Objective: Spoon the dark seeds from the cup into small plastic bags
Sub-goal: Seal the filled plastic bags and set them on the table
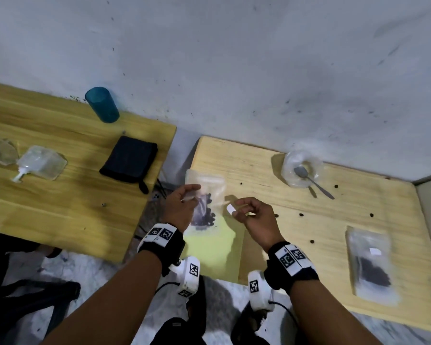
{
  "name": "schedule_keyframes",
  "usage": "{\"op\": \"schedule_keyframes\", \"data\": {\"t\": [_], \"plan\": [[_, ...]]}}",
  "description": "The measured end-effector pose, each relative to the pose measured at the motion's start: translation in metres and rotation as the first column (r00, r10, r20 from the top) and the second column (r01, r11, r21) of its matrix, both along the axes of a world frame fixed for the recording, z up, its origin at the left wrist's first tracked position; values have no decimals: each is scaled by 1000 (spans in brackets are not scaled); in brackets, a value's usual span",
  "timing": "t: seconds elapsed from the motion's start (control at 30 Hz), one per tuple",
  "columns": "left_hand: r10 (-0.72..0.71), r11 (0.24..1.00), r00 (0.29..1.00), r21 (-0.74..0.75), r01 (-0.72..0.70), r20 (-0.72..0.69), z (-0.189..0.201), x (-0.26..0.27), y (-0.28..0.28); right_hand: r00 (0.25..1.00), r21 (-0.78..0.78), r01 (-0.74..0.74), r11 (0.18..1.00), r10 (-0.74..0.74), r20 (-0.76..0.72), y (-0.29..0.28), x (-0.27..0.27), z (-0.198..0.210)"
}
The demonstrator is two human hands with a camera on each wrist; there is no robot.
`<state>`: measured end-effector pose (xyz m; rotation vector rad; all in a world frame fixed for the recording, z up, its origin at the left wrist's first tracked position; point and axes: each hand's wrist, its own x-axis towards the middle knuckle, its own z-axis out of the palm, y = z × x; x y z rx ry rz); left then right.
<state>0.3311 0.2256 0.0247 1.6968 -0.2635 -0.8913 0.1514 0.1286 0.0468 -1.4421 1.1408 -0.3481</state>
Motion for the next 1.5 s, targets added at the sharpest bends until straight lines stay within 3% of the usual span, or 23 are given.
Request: {"op": "schedule_keyframes", "data": {"t": [0.23,0.33,0.57,0.73,0.83,0.93,1.1,1.27,1.37,1.5], "plan": [[-150,983,974,-77,165,171,39,-52,-48,997,-269,-81,960,80,-14,-45,-12,50],[-206,972,952,-67,227,228,54,-72,-61,998,-352,-63,934,50,-47,-55,-17,58],[-254,955,952,-115,275,170,70,-105,-72,983,-446,2,895,-83,-161,-61,-36,62],[-181,973,980,-132,191,86,68,-116,-75,958,-505,135,852,-242,-152,-54,-51,62],[-96,982,995,-161,101,34,67,-121,-78,954,-362,228,904,-282,-105,-53,-56,55],[-33,987,995,-152,46,90,62,-126,-81,956,-243,268,932,-288,-49,-53,-59,45],[-113,982,975,-125,139,192,56,-126,-83,959,-238,278,931,-285,5,-54,-66,44],[-121,984,981,-111,138,151,54,-126,-79,977,-257,198,946,-212,-25,-54,-68,40],[-117,987,980,-92,133,163,52,-125,-80,973,-265,221,939,-230,-6,-51,-66,40],[-101,992,992,-76,106,70,53,-119,-80,966,-206,258,944,-253,47,-47,-75,35]]}}
